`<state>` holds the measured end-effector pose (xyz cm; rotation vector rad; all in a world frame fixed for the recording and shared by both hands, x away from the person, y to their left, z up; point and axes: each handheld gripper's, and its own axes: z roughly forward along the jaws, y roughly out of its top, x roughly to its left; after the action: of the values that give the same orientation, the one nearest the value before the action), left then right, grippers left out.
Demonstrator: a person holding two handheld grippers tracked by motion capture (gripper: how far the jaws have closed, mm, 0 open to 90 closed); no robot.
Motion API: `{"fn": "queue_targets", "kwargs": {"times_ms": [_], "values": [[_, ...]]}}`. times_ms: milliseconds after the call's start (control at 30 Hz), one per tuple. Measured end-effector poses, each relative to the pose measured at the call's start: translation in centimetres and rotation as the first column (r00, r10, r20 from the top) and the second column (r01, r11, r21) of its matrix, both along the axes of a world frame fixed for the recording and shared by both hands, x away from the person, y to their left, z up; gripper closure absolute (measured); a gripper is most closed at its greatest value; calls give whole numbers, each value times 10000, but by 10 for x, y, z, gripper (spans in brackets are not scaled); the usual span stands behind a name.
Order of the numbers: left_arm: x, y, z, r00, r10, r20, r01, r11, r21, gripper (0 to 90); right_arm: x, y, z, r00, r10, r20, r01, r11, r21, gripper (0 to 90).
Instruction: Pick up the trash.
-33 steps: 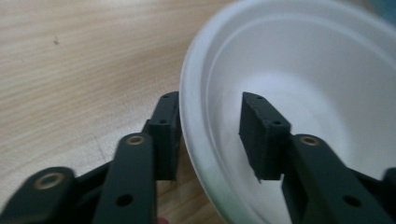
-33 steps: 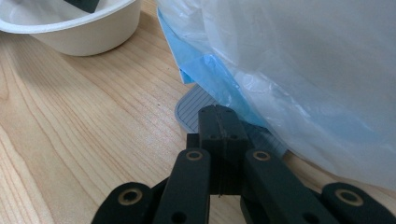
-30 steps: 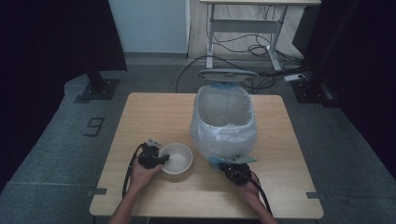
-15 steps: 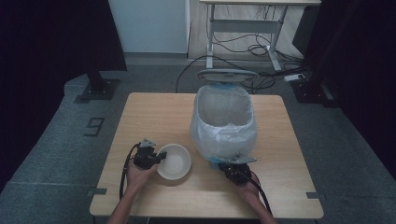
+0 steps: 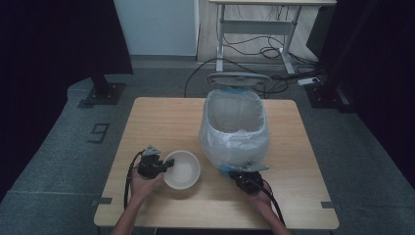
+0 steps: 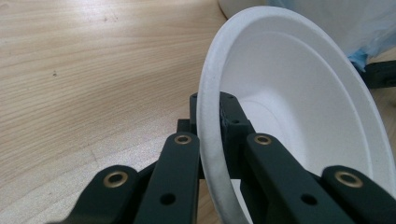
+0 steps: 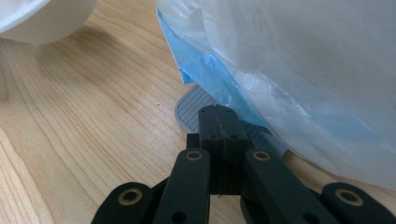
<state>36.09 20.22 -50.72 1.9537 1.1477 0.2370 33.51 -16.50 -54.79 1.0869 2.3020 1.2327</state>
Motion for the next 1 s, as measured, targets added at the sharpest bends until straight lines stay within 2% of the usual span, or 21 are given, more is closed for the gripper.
{"fn": "queue_targets", "kwargs": {"times_ms": [433,1000], "values": [[-7,4,15,9991,-21,428,38,9992,-389,865,0,0,0,10000,6,2,-6,10000,9,897],[-20,11,39,9937,27,1119,57,9972,-747,865,0,0,0,10000,11,-6,-11,10000,22,897]]}}
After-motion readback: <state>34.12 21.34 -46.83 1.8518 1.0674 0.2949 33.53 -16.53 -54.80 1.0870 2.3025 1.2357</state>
